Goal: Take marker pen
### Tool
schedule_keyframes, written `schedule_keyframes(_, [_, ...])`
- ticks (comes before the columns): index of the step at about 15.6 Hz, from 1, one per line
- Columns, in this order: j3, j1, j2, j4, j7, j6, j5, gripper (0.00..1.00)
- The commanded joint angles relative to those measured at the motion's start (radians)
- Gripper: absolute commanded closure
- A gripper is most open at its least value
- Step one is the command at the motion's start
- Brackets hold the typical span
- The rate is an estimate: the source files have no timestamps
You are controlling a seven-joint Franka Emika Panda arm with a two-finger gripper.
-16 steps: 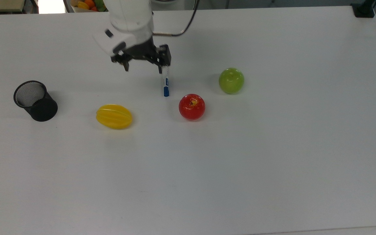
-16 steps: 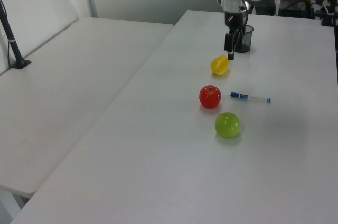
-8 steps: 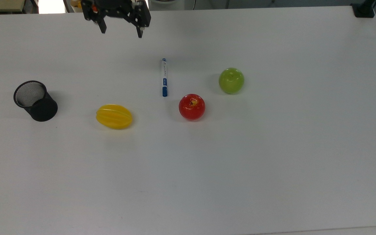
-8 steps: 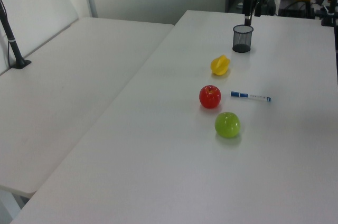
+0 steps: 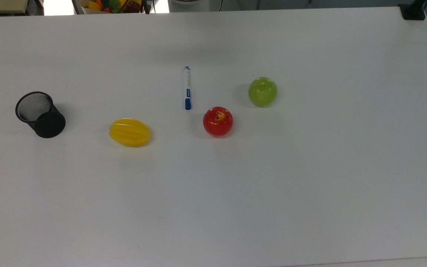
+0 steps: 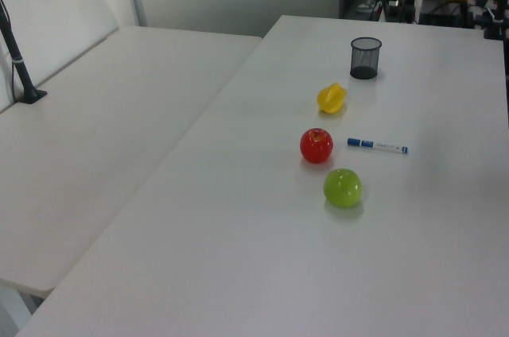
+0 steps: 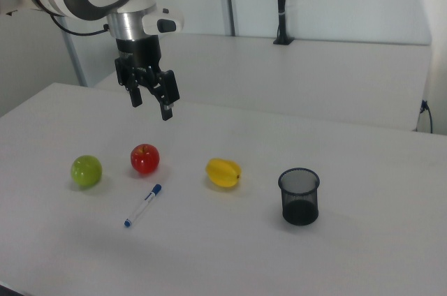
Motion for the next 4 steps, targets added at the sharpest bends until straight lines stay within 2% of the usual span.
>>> schedule_keyframes(1, [-0.011, 0.008, -0.007, 0.006, 0.015, -0.023, -0.012, 0.0])
schedule_keyframes(4, [-0.011, 0.008, -0.005, 0.006, 0.017, -0.023, -0.014, 0.0])
